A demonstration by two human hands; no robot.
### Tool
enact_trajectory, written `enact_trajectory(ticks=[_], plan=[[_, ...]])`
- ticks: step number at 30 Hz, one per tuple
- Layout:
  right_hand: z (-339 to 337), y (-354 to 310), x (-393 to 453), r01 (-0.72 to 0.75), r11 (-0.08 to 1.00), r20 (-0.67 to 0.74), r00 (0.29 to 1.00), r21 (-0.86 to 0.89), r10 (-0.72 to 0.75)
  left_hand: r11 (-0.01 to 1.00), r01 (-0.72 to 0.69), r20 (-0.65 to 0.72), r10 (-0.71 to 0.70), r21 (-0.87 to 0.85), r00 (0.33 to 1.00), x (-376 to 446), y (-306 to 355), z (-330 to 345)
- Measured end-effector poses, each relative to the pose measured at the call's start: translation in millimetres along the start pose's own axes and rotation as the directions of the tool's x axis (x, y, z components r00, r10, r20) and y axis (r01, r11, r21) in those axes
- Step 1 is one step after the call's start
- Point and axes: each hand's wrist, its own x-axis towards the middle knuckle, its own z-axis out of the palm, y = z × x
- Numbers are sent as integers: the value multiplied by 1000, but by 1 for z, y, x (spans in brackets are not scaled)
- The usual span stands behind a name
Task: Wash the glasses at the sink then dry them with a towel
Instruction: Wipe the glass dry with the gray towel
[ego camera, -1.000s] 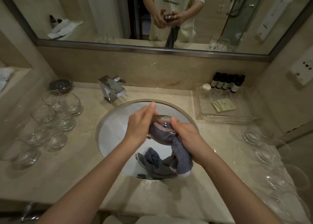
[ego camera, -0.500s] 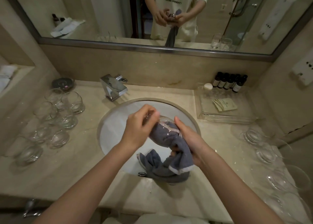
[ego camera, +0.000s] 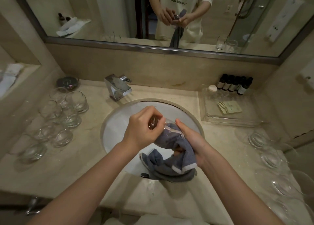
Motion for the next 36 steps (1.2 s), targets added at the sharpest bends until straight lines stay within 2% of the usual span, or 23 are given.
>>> enact_trajectory(ticks=[2,3,4,5,6,7,8,10,12,14,16,18,19,20,21,22,23,25,27,29,32,34,36], plan=[[3,0,-2,125,992,-5,992,-32,-125,903,359,98,-345,-238,933,8,5,-4],[4,0,0,205,976,6,979,-67,-205,699,601,227,-560,-388,797,14,11,-8],[3,2,3,291,948,18,956,-129,-292,429,786,370,-712,-444,597,20,11,-11],[2,3,6,373,902,29,926,-218,-376,226,885,487,-766,-406,419,25,13,-15],[3,5,8,433,848,43,896,-306,-442,175,932,554,-763,-318,332,28,15,-17],[3,6,9,468,805,60,874,-364,-482,245,939,547,-765,-241,340,30,17,-19],[3,7,9,476,794,67,869,-377,-489,375,908,485,-768,-186,417,29,18,-19],[3,4,8,419,872,57,906,-254,-419,641,748,286,-694,-173,661,19,15,-14],[2,-1,5,240,970,85,968,-46,-236,912,386,28,-386,-138,922,4,8,-10],[0,-3,1,84,996,140,986,37,-89,996,80,-23,-81,-28,996,-7,-1,-8],[-1,-1,3,78,997,129,989,7,-78,997,60,9,-60,-50,998,-10,-4,-9],[0,2,5,164,985,60,985,-54,-161,911,349,113,-332,-218,937,-2,1,-11],[0,3,6,240,967,32,971,-86,-238,720,606,262,-546,-338,796,6,7,-13],[-1,5,8,318,938,26,948,-142,-317,439,810,425,-694,-390,581,12,7,-13],[-2,6,10,393,892,32,917,-224,-397,238,903,519,-753,-358,405,17,8,-14],[0,6,10,445,849,50,891,-285,-451,216,934,535,-772,-286,343,20,11,-15],[1,8,10,463,828,70,882,-314,-467,300,921,476,-790,-249,387,21,14,-14],[3,9,11,396,891,59,918,-224,-393,542,806,253,-767,-237,590,15,18,-11],[2,6,9,205,979,81,976,-2,-204,806,568,25,-573,-168,819,5,15,-10],[1,3,7,22,988,172,984,152,-48,942,329,-30,-331,-64,943,-4,5,-13],[4,5,7,-22,986,214,977,164,-14,952,282,-17,-286,-118,958,-13,-9,-17],[14,7,6,41,998,181,982,46,-49,873,434,-27,-450,-225,893,-11,-8,-16],[21,10,7,187,972,186,969,-141,-160,735,581,-27,-628,-350,778,-8,-4,-15]])
